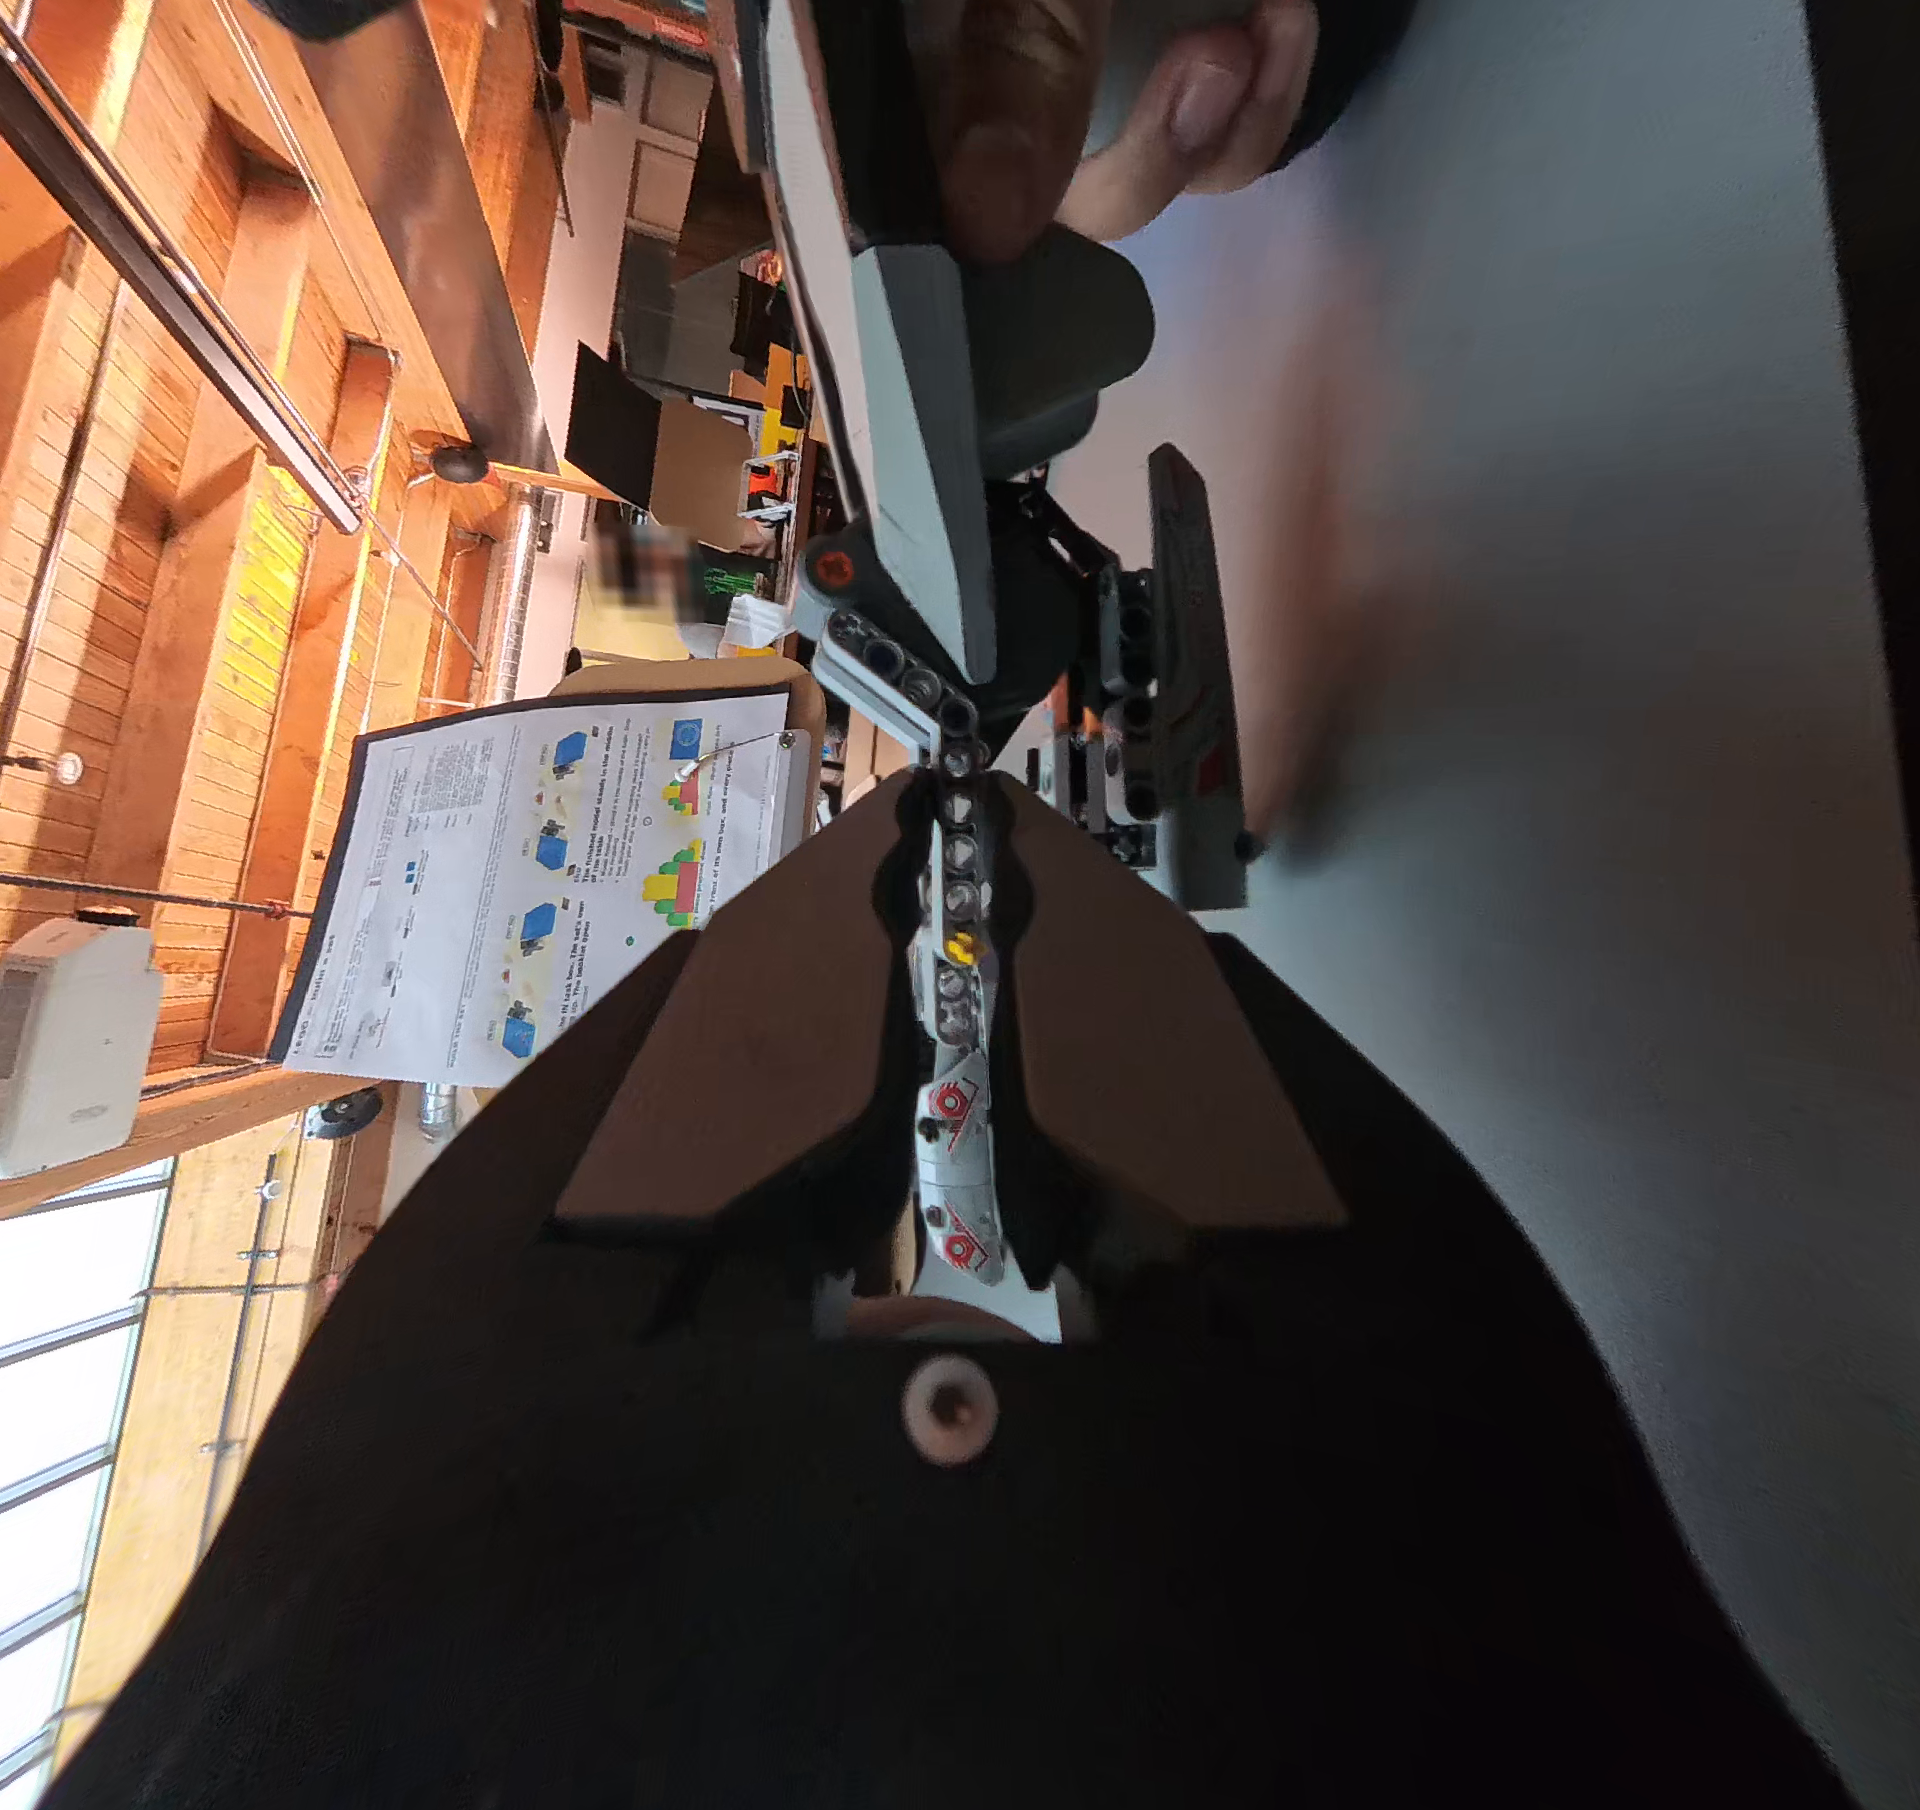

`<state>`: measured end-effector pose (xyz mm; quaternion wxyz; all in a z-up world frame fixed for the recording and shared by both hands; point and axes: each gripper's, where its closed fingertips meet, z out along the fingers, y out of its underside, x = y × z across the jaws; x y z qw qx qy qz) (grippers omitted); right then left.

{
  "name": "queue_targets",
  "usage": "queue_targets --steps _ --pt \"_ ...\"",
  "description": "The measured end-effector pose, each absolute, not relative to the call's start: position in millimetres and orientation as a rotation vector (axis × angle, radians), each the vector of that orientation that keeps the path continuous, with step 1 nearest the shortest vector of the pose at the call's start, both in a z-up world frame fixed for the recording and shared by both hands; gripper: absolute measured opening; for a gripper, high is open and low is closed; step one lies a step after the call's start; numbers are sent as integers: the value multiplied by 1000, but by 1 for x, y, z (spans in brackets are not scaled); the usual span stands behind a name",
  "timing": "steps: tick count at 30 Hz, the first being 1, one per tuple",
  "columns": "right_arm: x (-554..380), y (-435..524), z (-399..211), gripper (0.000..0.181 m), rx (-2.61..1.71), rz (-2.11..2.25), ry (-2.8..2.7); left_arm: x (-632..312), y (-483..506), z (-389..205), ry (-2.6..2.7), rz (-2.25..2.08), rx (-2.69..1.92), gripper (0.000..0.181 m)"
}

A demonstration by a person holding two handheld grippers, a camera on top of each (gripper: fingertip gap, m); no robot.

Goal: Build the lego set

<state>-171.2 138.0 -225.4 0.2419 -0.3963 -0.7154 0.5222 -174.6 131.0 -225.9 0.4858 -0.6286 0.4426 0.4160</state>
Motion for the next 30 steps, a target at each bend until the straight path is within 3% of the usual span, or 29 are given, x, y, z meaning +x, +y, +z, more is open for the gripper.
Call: queue_targets --steps 18,26,30 --pt "-169 132 -225 25 -1099 1547 -1988 -170 124 -224 1110 968 -1484 3" --pt "-171 144 -211 26 -846 1152 -1869 -173 134 -212 933 1171 -1453 3" --pt "-169 148 -203 25 -765 1065 -1812 -172 123 -201 694 888 -1552 6"
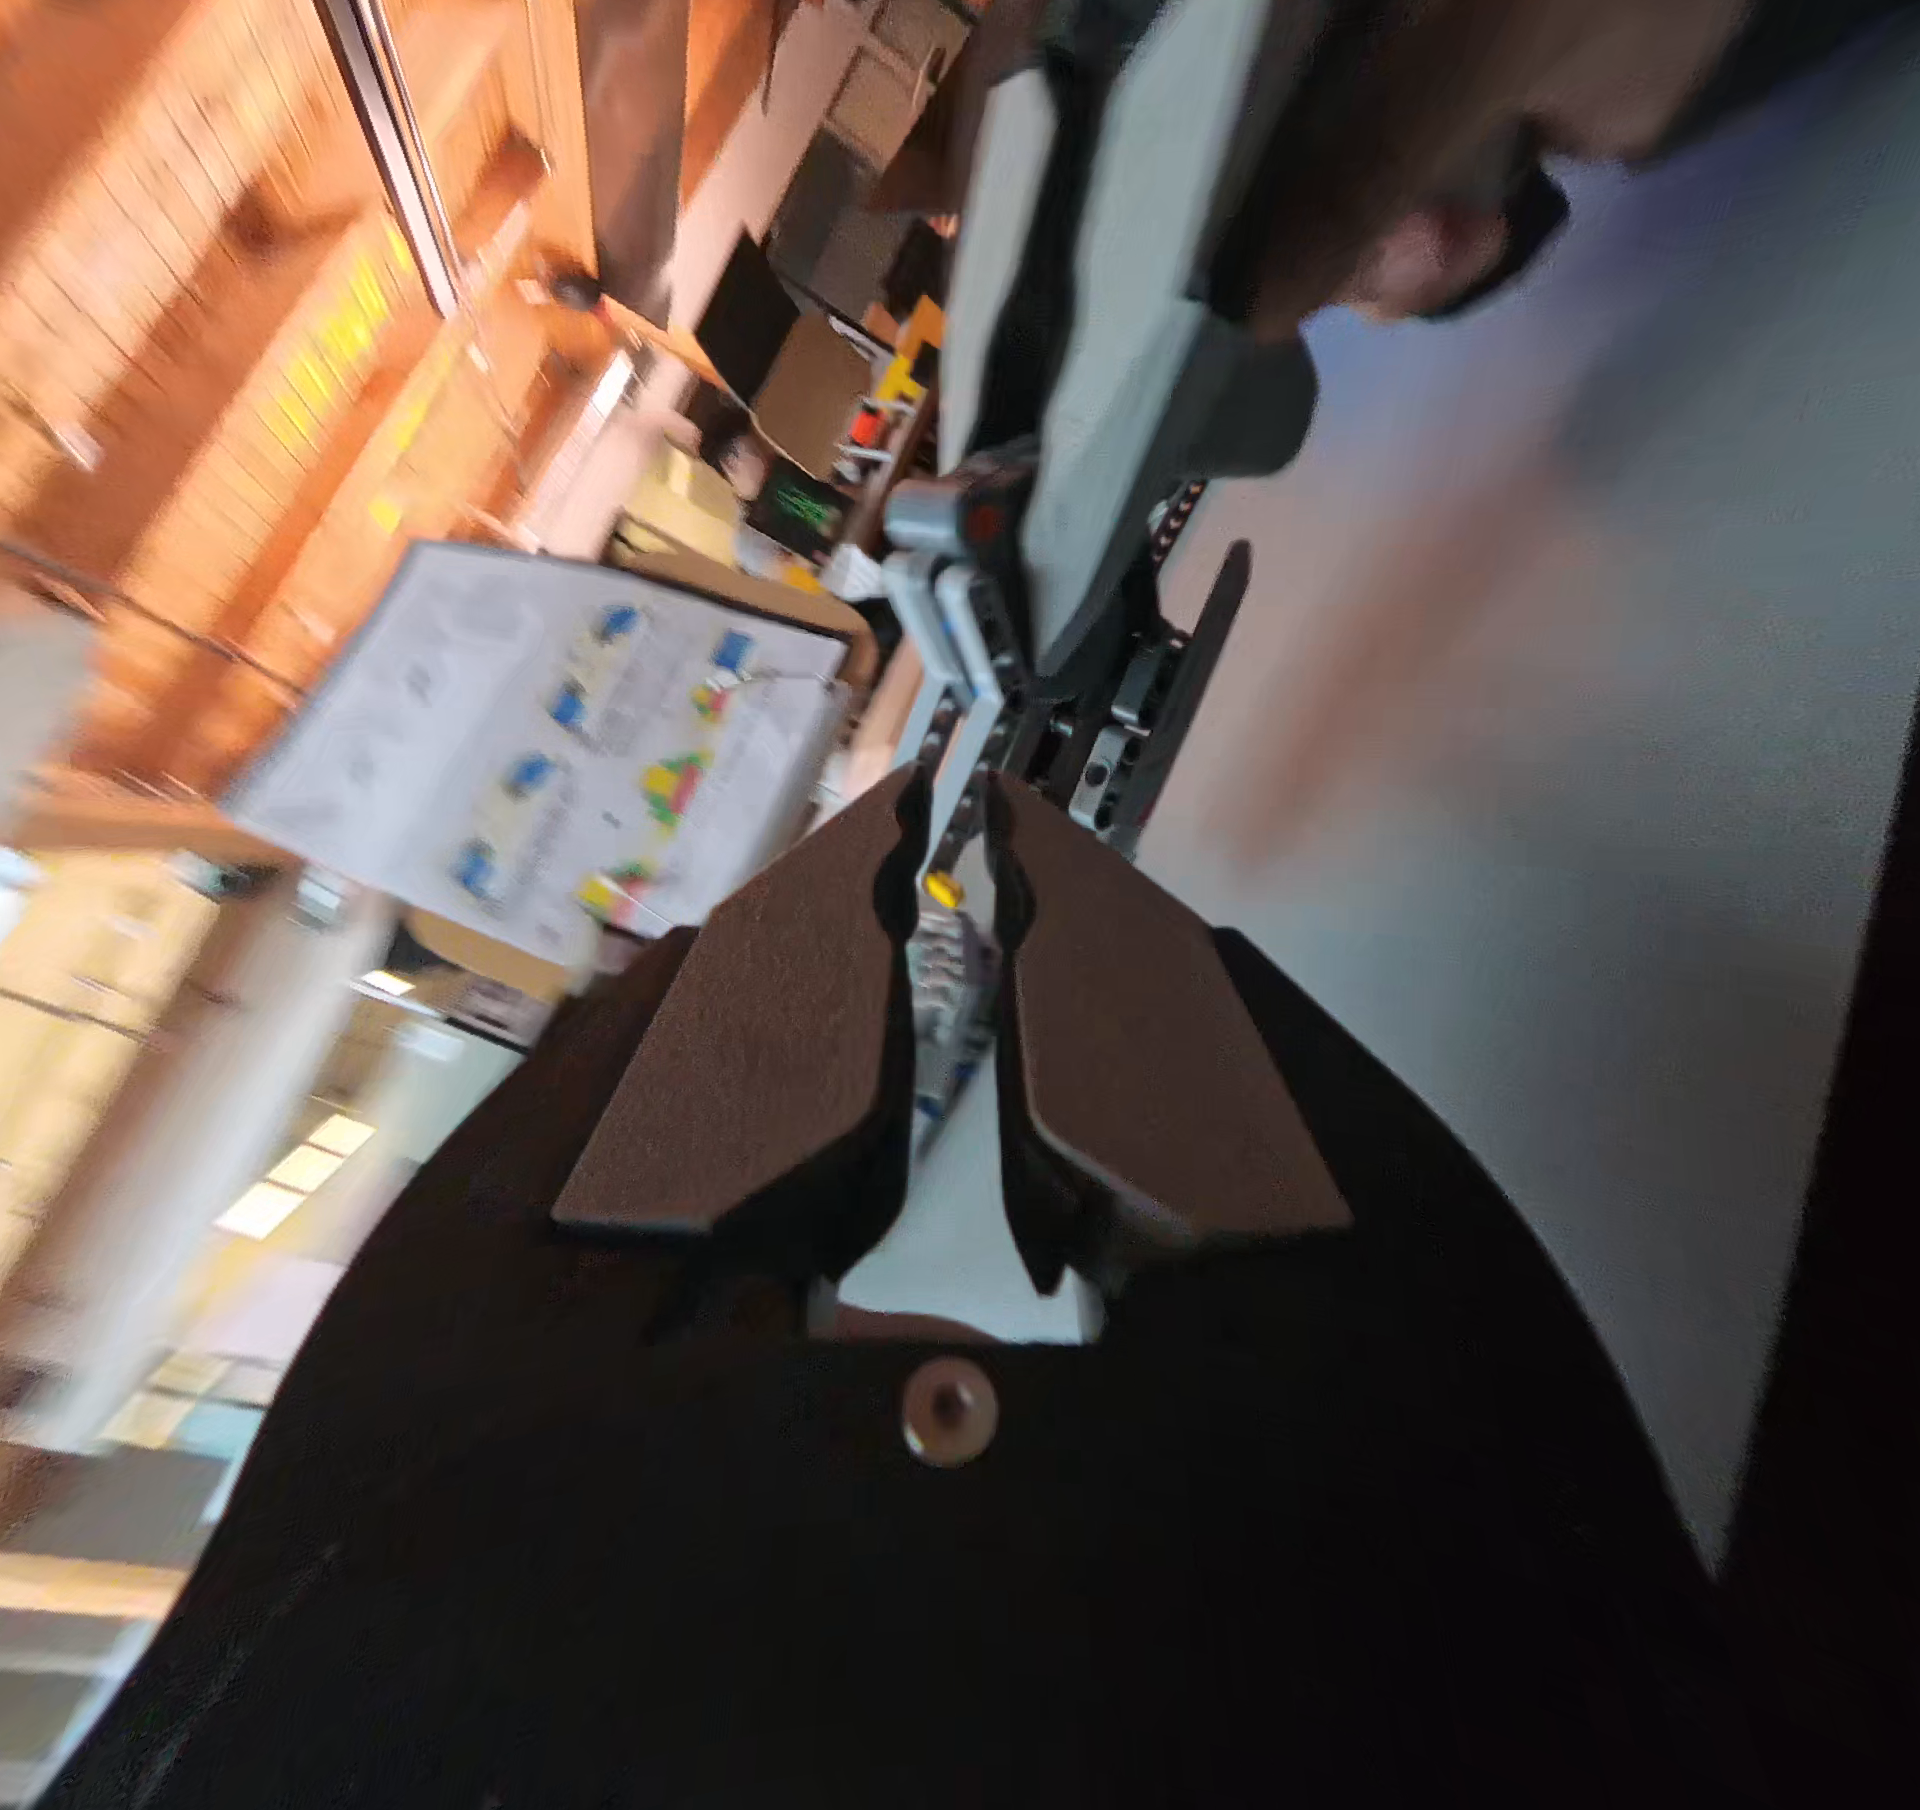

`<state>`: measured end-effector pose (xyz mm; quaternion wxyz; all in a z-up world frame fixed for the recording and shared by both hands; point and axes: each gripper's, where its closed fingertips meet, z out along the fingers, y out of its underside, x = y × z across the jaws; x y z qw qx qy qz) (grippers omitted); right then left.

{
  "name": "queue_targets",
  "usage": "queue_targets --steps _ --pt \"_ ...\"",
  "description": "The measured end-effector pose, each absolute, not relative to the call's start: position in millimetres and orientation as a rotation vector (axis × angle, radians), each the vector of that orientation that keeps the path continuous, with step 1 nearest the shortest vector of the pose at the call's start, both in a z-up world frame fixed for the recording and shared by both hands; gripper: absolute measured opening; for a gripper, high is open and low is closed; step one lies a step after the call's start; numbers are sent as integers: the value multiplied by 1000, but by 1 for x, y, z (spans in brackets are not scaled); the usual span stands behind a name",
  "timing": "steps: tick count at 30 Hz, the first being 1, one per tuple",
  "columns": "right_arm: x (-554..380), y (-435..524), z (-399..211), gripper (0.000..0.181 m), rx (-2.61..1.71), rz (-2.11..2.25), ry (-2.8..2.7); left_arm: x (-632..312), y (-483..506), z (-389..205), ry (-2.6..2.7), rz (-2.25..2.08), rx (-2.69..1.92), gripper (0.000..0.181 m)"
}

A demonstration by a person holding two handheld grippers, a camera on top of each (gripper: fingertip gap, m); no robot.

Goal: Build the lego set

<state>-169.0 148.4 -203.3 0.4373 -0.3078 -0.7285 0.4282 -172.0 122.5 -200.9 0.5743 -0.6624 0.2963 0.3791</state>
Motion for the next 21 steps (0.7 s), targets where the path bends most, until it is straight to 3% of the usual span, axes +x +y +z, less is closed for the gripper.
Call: queue_targets --steps 8,14,17,21 --pt "-169 161 -178 25 -693 992 -1629 -174 116 -197 -21 -426 -1818 10" --pt "-169 149 -171 24 -616 966 -1589 -176 131 -180 -294 -881 -1594 17" --pt "-163 145 -160 25 -548 973 -1531 -176 138 -193 -346 -919 -1629 31" --pt "-165 143 -170 25 -557 997 -1583 -181 136 -174 -368 -1074 -1451 25"
